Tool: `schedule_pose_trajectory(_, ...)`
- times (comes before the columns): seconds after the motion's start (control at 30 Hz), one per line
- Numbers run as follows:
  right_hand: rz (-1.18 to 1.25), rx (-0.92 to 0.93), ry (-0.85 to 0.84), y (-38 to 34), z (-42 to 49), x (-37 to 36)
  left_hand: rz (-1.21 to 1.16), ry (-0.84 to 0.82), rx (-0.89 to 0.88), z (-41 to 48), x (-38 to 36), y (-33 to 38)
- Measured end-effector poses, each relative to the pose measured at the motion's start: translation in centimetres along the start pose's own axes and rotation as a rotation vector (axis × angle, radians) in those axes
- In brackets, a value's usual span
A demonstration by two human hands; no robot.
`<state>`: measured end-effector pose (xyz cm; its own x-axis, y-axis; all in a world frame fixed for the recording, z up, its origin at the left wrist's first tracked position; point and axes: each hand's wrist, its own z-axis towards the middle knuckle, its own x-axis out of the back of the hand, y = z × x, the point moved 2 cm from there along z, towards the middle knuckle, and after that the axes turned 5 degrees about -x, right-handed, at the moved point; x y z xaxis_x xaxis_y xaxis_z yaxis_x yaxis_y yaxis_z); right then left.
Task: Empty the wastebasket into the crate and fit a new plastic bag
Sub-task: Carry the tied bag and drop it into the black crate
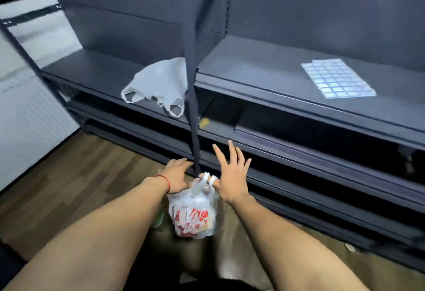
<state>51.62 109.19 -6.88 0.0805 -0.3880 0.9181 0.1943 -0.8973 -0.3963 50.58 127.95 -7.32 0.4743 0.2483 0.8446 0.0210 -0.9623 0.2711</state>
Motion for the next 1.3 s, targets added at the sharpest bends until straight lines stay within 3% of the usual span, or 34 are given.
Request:
schedule_pose_trajectory(0.37, -0.167, -0.385, -0.015, 26.0, -14.9, 8.4, 0.062, 0.143, -0.337, 1.7, -11.1, 28.5)
schedule_pose_trajectory(0.67, -0.140, -0.713, 0.030, 47.1, -31.6, 16.1, 0.224, 0.003, -0.669, 0.4, -22.1, 53.1)
schedule_pose_trajectory(1.0, 0.007, -1.132, 0.220, 59.7, -47.8, 20.3, 0.389, -0.148, -1.087, -3.1, -30.8, 75.1)
schedule_pose_trajectory(1.3, 0.157, -1.635, 0.400, 68.0, -59.7, 24.3, 0.438, -0.380, -1.344, -5.8, -39.4, 93.1)
